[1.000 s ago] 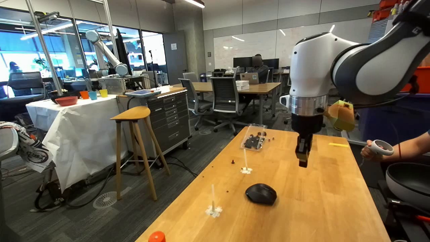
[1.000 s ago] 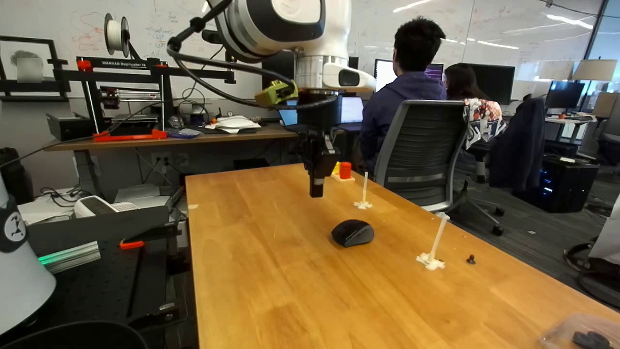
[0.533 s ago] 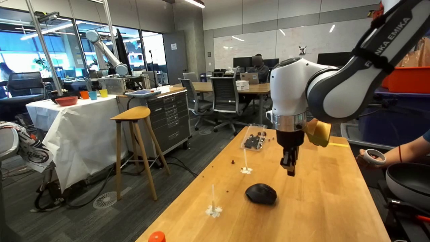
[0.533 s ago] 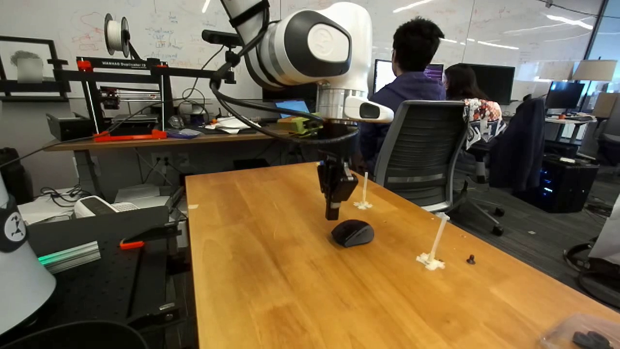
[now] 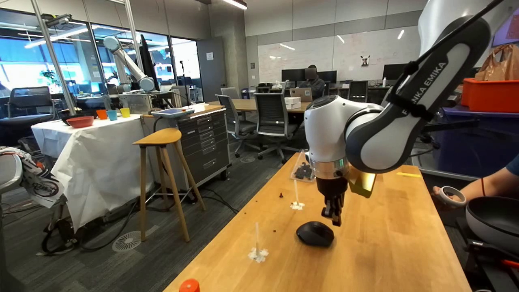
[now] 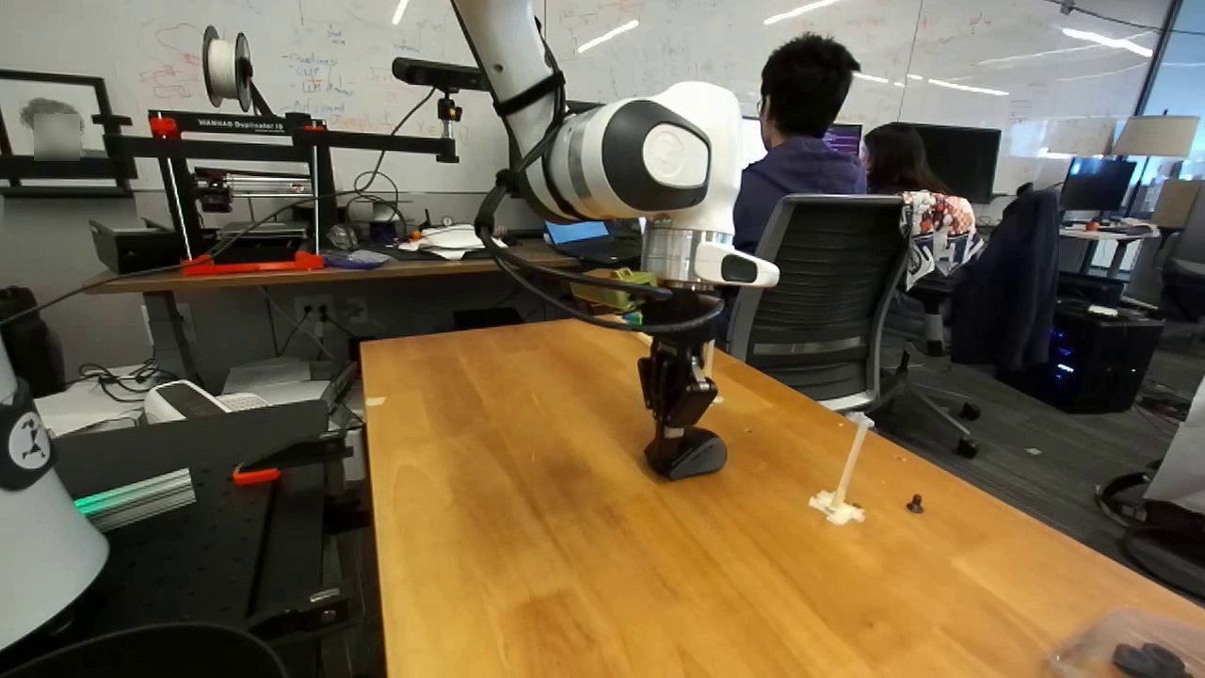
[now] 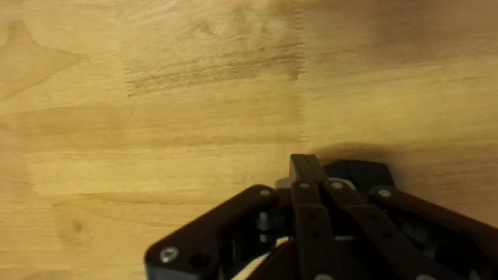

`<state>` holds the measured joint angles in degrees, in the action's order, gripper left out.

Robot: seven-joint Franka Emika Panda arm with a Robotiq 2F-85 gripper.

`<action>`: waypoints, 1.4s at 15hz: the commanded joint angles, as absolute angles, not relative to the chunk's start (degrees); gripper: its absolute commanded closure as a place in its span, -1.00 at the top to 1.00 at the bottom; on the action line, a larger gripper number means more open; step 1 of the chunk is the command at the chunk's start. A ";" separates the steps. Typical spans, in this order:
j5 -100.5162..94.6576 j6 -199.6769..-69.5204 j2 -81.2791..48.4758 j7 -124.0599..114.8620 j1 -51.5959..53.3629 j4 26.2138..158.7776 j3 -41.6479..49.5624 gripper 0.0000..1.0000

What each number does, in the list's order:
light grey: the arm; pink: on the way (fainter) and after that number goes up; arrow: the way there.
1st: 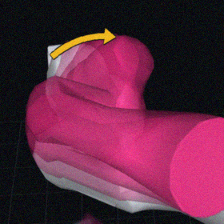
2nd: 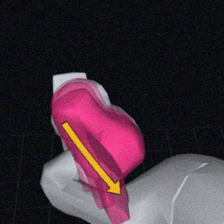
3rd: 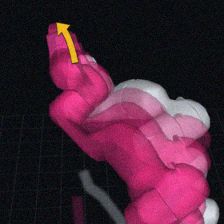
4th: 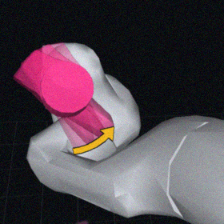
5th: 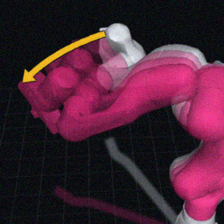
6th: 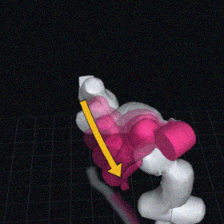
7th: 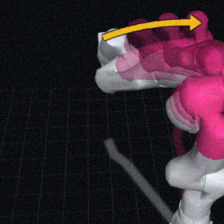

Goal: Left click the mouse

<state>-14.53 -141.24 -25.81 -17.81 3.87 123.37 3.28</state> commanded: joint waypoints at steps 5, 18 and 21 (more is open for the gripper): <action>-15.27 -139.73 -31.33 -19.95 8.32 116.41 5.60 -1.00; -11.74 -139.48 -20.18 -14.79 6.72 125.16 3.02 -1.00; -11.47 -139.60 -14.99 -14.05 6.38 127.74 2.57 -1.00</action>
<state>-12.99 -140.45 -21.82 -16.34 7.19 123.69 3.54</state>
